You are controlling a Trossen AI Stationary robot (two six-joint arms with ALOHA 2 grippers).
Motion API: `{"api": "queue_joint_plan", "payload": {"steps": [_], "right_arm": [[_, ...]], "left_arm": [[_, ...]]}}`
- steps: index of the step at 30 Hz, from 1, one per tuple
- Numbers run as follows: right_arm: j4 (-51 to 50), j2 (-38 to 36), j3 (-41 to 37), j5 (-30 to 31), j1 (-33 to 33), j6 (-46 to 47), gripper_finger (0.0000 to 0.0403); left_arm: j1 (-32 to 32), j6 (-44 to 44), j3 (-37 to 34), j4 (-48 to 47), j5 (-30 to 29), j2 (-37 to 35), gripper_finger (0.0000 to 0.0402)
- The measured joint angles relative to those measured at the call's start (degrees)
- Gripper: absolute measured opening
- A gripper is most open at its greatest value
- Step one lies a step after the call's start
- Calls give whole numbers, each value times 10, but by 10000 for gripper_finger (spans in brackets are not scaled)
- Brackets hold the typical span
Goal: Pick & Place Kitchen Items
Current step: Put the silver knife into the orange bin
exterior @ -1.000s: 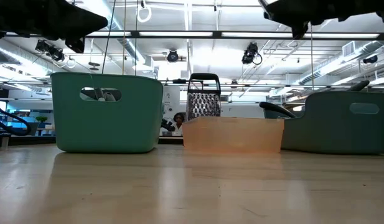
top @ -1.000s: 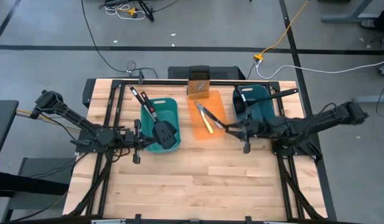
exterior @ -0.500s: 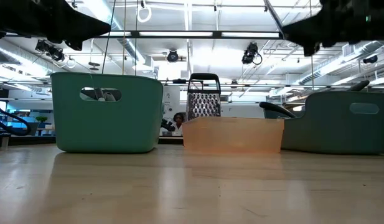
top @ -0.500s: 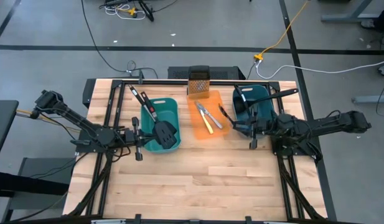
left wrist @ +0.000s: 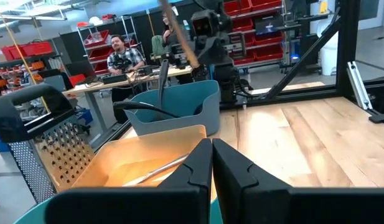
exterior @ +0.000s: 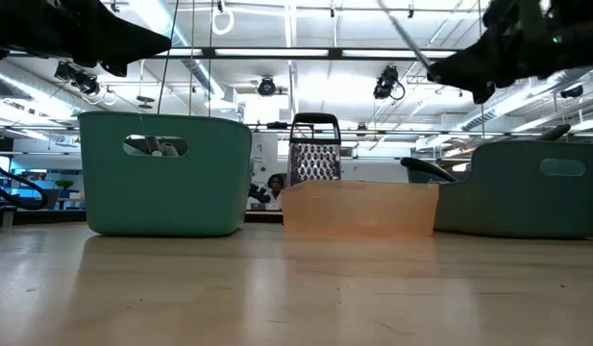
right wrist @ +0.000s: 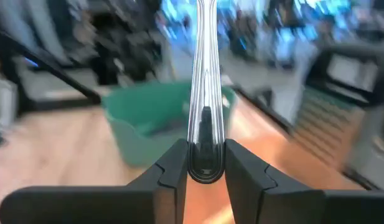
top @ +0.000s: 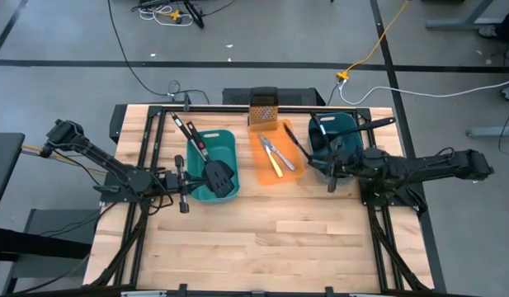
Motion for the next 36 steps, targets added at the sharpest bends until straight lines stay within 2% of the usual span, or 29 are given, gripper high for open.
{"api": "queue_joint_plan", "payload": {"steps": [6,9,13,16,19,24,27,36], "right_arm": [[-300,79,172,75,-18,85,86],[-391,146,240,93,-29,117,86],[-407,227,283,95,-45,140,86],[-419,288,315,67,-64,148,86],[-507,347,362,30,-86,168,86],[-675,441,465,11,-111,185,86],[-729,490,519,7,-119,179,86],[-745,603,592,-26,-137,169,86]], "left_arm": [[0,0,0,1,0,0,18],[0,0,0,1,-1,0,18],[0,8,0,2,-1,0,18],[0,6,0,2,-1,0,18],[0,2,0,2,0,0,18],[0,-1,0,2,0,0,18],[0,2,0,2,0,0,18],[0,4,0,2,0,0,18]]}}
